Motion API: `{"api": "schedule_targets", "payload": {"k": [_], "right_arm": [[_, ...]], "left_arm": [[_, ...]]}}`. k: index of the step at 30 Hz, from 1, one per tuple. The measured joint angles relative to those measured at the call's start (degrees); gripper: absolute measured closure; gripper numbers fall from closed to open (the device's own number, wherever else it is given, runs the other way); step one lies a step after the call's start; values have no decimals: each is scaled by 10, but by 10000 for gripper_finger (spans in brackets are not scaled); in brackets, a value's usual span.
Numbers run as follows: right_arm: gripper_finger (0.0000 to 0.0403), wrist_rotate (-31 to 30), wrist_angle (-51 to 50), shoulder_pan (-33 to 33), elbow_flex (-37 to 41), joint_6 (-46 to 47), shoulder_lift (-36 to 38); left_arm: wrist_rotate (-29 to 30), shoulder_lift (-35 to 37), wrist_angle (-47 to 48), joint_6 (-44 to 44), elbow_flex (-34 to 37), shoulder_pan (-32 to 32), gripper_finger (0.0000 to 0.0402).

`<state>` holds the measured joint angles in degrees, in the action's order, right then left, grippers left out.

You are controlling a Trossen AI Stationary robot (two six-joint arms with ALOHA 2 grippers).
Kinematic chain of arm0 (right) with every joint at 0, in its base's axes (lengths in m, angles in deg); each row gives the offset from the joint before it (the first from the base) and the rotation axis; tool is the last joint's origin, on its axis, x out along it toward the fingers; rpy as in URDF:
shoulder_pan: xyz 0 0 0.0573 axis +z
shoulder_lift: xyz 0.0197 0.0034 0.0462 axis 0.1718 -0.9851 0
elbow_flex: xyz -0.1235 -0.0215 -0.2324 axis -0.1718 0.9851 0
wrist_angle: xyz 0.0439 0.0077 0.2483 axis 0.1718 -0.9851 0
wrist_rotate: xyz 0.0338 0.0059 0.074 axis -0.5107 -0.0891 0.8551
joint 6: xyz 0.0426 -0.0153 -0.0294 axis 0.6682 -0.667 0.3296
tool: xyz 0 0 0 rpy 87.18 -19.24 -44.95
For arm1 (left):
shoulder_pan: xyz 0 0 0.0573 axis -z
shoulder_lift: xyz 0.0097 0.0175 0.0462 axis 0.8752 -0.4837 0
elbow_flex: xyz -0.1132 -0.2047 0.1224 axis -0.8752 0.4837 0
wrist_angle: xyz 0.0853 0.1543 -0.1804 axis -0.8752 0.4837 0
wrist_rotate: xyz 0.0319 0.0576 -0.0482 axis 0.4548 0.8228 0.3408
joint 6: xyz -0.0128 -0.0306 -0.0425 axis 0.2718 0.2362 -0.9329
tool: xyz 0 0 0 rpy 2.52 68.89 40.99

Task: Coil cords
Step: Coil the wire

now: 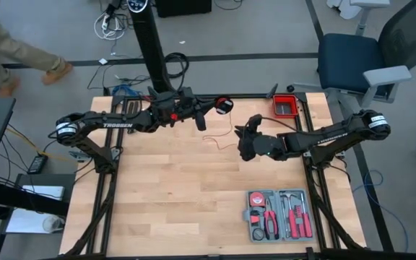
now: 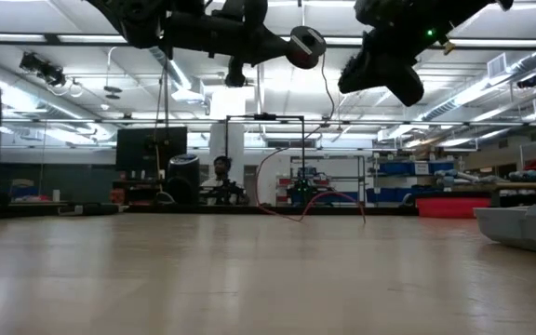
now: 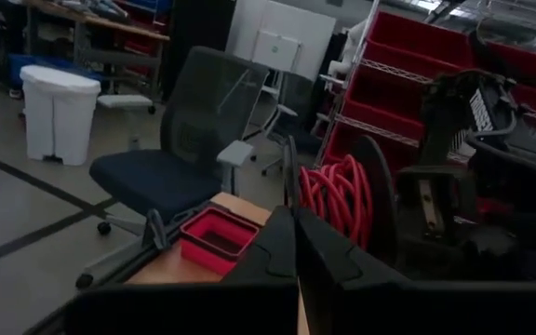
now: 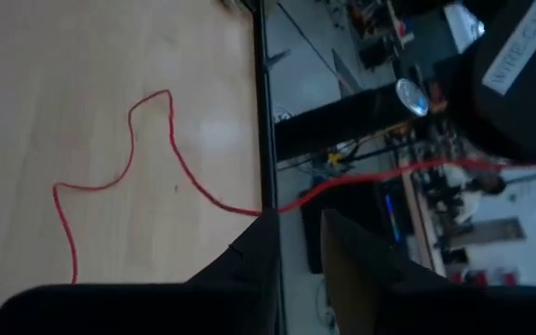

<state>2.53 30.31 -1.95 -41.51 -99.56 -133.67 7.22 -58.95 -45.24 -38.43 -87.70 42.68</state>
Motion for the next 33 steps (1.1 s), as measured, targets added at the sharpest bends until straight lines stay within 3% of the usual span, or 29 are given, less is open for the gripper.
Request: {"api": "schedule_targets", "payload": {"k": [3, 9, 13, 16, 22, 33], "right_arm": [[315, -7, 0, 6, -7, -6, 0], [281, 27, 12, -13, -24, 115, 0], [269, 31, 1, -34, -24, 145, 0], [266, 40, 3, -48, -24, 154, -1], [270, 122, 0, -80, -24, 192, -1], [283, 164, 1, -99, -24, 204, -1]], "left_arm": [[0, 0, -8, 0, 0, 0, 401], [0, 0, -22, 2, 0, 0, 401], [0, 0, -22, 2, 0, 0, 401], [-1, 0, -22, 2, 0, 1, 401], [-2, 0, -35, 3, 0, 1, 401], [-2, 0, -51, 3, 0, 2, 401]]}}
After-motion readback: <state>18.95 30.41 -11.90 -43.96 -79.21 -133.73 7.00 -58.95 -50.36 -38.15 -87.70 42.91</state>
